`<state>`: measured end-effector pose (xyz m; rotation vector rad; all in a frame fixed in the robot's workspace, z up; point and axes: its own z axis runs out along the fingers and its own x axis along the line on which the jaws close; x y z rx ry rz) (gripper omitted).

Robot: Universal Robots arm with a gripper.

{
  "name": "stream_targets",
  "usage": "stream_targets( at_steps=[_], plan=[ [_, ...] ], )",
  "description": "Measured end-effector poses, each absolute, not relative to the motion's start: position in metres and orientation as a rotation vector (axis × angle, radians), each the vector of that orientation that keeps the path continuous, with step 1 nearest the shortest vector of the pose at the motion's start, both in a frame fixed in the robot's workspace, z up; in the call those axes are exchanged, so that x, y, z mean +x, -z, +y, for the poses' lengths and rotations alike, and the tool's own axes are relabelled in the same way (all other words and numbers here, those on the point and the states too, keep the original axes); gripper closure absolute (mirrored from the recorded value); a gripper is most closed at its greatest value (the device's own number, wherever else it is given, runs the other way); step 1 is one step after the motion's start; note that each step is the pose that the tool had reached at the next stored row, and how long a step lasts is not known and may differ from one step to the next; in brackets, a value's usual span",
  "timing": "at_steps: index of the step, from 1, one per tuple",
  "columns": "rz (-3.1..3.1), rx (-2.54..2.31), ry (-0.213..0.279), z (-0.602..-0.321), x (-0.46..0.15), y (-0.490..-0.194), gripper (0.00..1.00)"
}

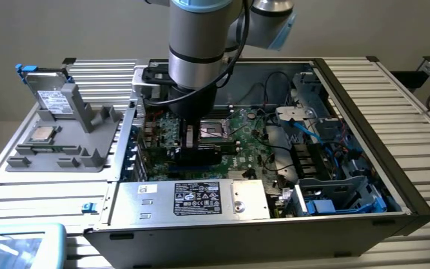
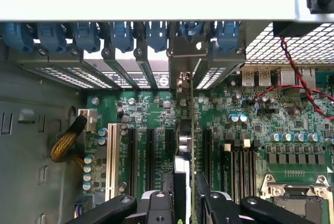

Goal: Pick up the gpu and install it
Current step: 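Insert the gpu into the slot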

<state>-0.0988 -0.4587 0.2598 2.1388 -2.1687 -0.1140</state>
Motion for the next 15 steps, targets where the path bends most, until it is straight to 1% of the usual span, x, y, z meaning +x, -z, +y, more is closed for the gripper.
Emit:
stream_targets(
  at_steps=[15],
  plan=[
    [-2.168, 2.139, 0.114, -0.4559, -0.0947, -0.2596, 0.73]
  ],
)
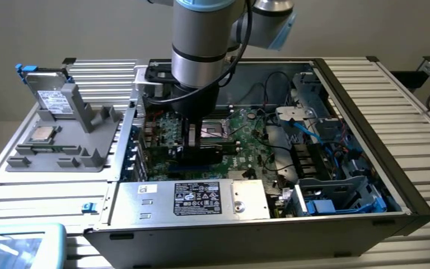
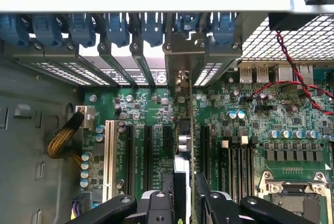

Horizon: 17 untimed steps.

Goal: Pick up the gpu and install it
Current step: 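Insert the gpu into the slot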

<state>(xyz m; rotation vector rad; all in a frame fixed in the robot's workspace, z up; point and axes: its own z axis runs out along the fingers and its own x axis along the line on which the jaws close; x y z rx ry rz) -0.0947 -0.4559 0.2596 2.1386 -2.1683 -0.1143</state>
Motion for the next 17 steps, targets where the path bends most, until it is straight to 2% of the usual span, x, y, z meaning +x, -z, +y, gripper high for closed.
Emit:
stream_targets(
  at_steps=[17],
  plan=[
    [-2.168, 2.138, 0.114, -0.4557, -0.0959, -0.2536, 0.73]
  ],
)
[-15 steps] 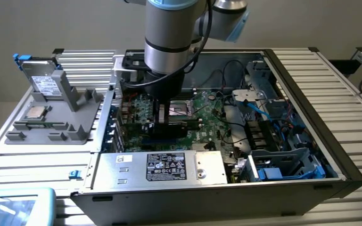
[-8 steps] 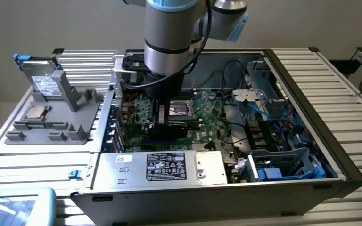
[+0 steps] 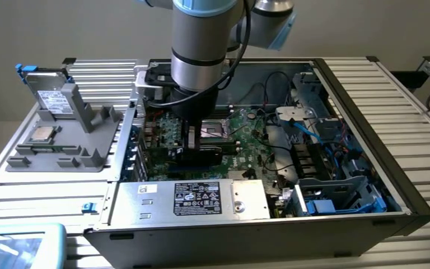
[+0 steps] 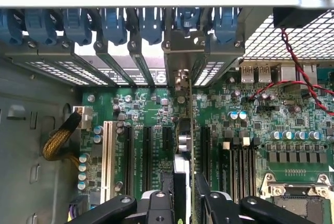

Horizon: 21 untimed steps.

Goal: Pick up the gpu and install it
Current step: 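Insert the gpu into the slot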

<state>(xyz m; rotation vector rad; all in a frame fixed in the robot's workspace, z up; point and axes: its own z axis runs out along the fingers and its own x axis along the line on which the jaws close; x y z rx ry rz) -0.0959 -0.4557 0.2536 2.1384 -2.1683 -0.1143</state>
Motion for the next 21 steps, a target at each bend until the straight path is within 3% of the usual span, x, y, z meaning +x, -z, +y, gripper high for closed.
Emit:
stream_targets(
  at_steps=[21],
  plan=[
    [-2.176, 2.131, 0.115, -0.4543, -0.0951, -0.2496, 0.73]
  ],
)
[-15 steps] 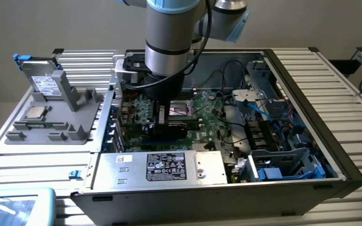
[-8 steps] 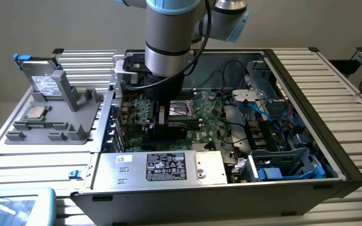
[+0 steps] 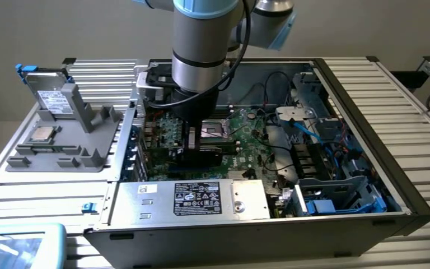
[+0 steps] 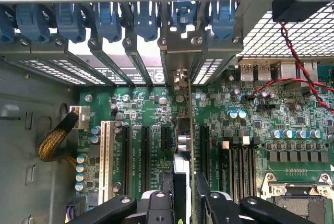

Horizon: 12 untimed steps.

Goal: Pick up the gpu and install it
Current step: 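Insert the gpu into the slot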

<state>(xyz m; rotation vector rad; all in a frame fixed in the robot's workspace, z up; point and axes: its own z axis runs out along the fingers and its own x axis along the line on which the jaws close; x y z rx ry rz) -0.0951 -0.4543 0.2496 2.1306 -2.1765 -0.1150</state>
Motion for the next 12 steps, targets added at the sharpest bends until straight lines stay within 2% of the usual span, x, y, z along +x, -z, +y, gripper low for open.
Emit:
stream_targets(
  at_steps=[12],
  plan=[
    [-2.176, 2.131, 0.115, -0.4543, -0.0951, -0.2494, 0.73]
  ],
)
